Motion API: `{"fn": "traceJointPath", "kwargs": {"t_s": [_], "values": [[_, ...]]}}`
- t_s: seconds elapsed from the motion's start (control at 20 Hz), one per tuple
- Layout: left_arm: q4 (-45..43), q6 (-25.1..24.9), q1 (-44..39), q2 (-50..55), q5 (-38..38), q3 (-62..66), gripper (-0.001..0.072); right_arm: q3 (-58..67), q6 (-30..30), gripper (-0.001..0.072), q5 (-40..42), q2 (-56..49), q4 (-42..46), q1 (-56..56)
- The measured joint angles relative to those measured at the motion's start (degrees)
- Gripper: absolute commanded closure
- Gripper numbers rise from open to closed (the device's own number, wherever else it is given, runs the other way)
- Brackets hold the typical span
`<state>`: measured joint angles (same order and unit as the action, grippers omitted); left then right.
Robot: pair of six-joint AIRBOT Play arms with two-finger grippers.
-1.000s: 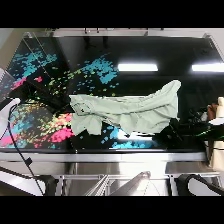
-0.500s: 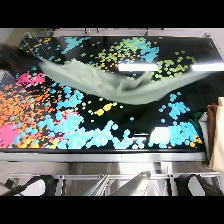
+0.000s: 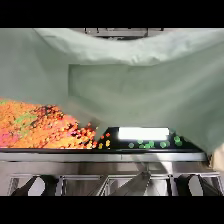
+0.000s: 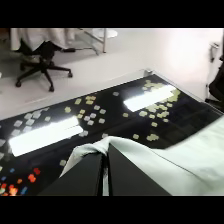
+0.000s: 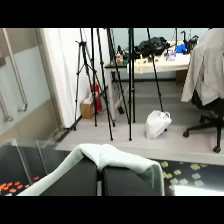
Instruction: Fold the shirts.
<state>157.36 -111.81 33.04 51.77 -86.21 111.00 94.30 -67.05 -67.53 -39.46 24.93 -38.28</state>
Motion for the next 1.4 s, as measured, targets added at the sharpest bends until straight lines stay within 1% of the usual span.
{"fn": "traceJointPath", "kwargs": {"t_s": [0.15, 0.25, 0.35, 0.5, 0.65, 0.8, 0.85, 0.9, 0.95, 1.0, 1.1, 1.15, 1.2, 1.25, 1.3, 1.35, 1.4], "values": [[-0.2, -0.39, 0.63, 4.42, 1.42, -4.74, 0.068, -1.11, -0.42, 0.0698, -1.88, -7.78, -1.11, 1.18], [-0.28, -2.82, -1.14, 9.57, 2.49, -8.57, 0.068, -5.07, -0.37, 0.0697, -2.99, -14.08, -1.29, 4.55], [-0.81, -5.57, -5.14, 16.13, 3.28, -11.74, 0.068, -11.04, 0.9, 0.0697, -2.51, -20.85, -0.87, 9.4], [-6.45, -8.22, -13.33, 30.4, 6.43, -13.88, 0.0681, -19.69, 4.35, 0.0697, 2.16, -32.61, -0.35, 16.76], [-10.73, -8.92, -19.5, 47.56, 8.98, -8.74, 0.0698, -23.3, 8.39, 0.0698, 9.05, -46.71, -1.05, 21.57], [-12.41, -8.07, -22.56, 63.34, 9.62, 2.82, 0.0694, -23.19, 12.72, 0.0697, 14.69, -56.72, -4.33, 23.54], [-12.46, -7.8, -22.95, 66.4, 10.08, 5.6, 0.0656, -22.71, 13.73, 0.0695, 16.72, -58.69, -5.18, 23.78], [-12.24, -7.72, -23.04, 68.39, 11.56, 7.32, 0.0482, -21.99, 14.45, 0.068, 17.92, -59.91, -5.68, 23.82], [-12.0, -7.5, -22.84, 69.02, 13.73, 7.67, 0.0416, -20.87, 14.93, 0.0431, 18.99, -60.81, -6.32, 23.74], [-11.65, -7.28, -22.43, 68.87, 16.11, 7.06, 0.0416, -19.47, 15.37, 0.025, 18.88, -61.33, -6.67, 23.39], [-11.63, -7.23, -21.07, 67.19, 18.95, 4.63, 0.0416, -16.76, 15.61, 0.0254, 16.39, -61.57, -7.1, 22.03], [-11.63, -7.23, -20.11, 66.05, 19.28, 3.74, 0.0415, -15.74, 14.84, 0.0267, 14.38, -61.35, -7.26, 21.07], [-11.63, -7.21, -18.84, 64.76, 19.06, 3.23, 0.0414, -14.93, 13.99, 0.0373, 11.76, -60.83, -7.26, 19.74], [-11.65, -7.19, -17.53, 63.67, 17.75, 3.08, 0.0414, -14.38, 13.03, 0.0383, 9.03, -60.19, -7.21, 18.29], [-11.82, -6.88, -15.96, 62.51, 15.26, 3.06, 0.0413, -14.01, 12.2, 0.0351, 5.35, -59.41, -6.6, 16.61], [-11.89, -6.1, -14.51, 61.46, 12.55, 2.95, 0.0412, -13.99, 10.88, 0.0339, 1.57, -58.64, -5.25, 15.06], [-12.66, -4.94, -12.87, 60.24, 9.25, 2.29, 0.0412, -14.53, 9.46, 0.0345, -2.67, -57.59, -2.8, 13.49]]}}
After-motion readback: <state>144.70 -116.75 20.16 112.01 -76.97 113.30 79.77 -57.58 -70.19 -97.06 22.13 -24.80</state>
